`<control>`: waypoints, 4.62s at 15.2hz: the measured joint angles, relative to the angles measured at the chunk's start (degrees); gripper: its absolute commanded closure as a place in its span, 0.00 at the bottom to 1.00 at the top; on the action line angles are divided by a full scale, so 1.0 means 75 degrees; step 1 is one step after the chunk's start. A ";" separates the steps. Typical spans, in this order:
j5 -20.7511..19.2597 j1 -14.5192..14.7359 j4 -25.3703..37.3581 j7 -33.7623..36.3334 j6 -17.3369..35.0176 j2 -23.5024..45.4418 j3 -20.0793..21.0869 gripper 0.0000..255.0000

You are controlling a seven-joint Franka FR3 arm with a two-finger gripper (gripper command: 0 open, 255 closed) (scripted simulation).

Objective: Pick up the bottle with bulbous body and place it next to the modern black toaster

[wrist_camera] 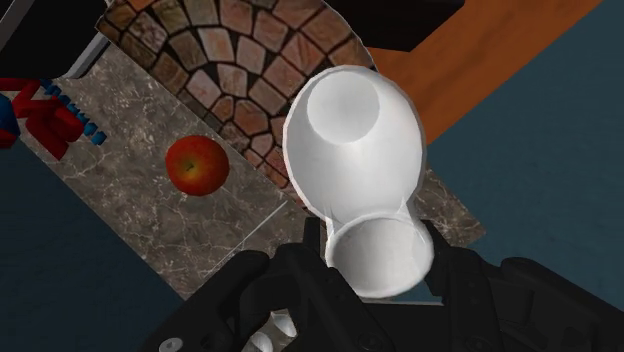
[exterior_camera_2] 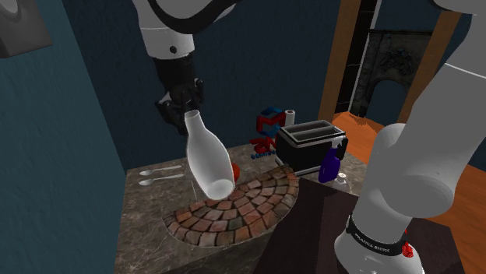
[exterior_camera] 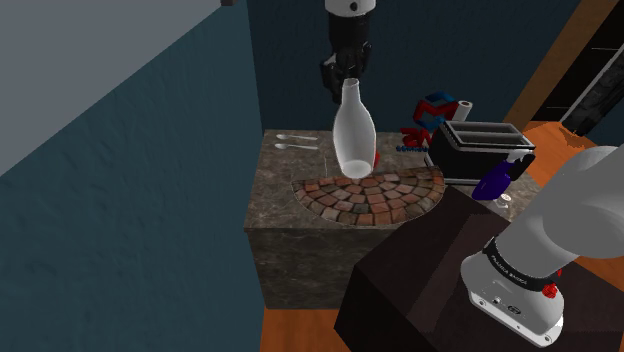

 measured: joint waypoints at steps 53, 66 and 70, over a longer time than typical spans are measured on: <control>-0.2255 -0.1836 -0.0852 -0.6535 -0.1595 -0.3475 -0.5184 1.00; -0.2703 -0.1814 0.0727 -0.9068 -0.1081 -0.2195 -0.7717 1.00; -0.2528 -0.1610 0.1402 -0.9941 -0.0911 -0.1583 -0.8690 1.00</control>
